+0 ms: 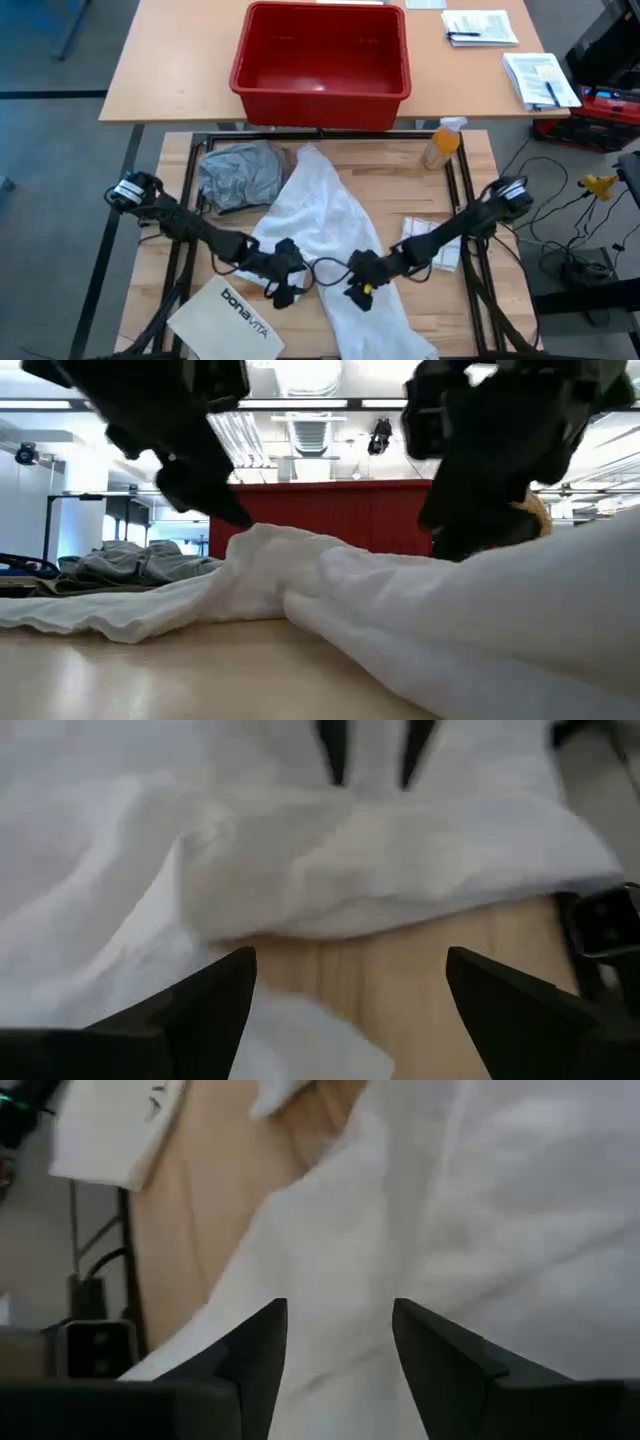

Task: Fold laundry
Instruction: Fold the white long sleeve shirt

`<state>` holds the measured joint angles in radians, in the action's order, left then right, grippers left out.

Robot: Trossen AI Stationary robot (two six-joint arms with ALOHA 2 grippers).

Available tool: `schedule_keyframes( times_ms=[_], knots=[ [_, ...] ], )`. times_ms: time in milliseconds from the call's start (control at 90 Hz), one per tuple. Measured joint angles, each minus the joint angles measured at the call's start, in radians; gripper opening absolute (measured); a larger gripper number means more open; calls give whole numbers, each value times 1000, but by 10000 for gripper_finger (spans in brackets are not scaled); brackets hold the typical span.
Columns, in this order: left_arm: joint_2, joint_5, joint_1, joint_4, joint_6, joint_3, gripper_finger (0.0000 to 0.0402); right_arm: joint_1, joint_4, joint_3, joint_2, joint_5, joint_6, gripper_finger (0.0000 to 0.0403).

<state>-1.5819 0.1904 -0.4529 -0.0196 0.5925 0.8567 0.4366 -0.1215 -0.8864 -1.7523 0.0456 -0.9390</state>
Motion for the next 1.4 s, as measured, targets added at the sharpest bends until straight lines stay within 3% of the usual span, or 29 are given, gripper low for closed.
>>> schedule_keyframes(
  times_ms=[333, 556, 989, 1256, 1400],
  knots=[
    [0, 22, -72, -47, 127, -11, 311, -2, 33, -87, -137, 12, -56, 108],
    [2, -21, -83, -41, 58, -10, 311, 11, 55, -99, -58, 50, -71, 9],
    [2, -51, -38, 128, -76, -7, 311, -31, 832, -308, 188, 86, 66, 0],
    [0, -51, 13, 247, -64, -7, 311, -101, 945, -359, 381, 86, 107, 0],
    [0, -51, 33, 294, -57, -1, 311, -118, 943, -366, 392, 61, 125, 0]
  ],
)
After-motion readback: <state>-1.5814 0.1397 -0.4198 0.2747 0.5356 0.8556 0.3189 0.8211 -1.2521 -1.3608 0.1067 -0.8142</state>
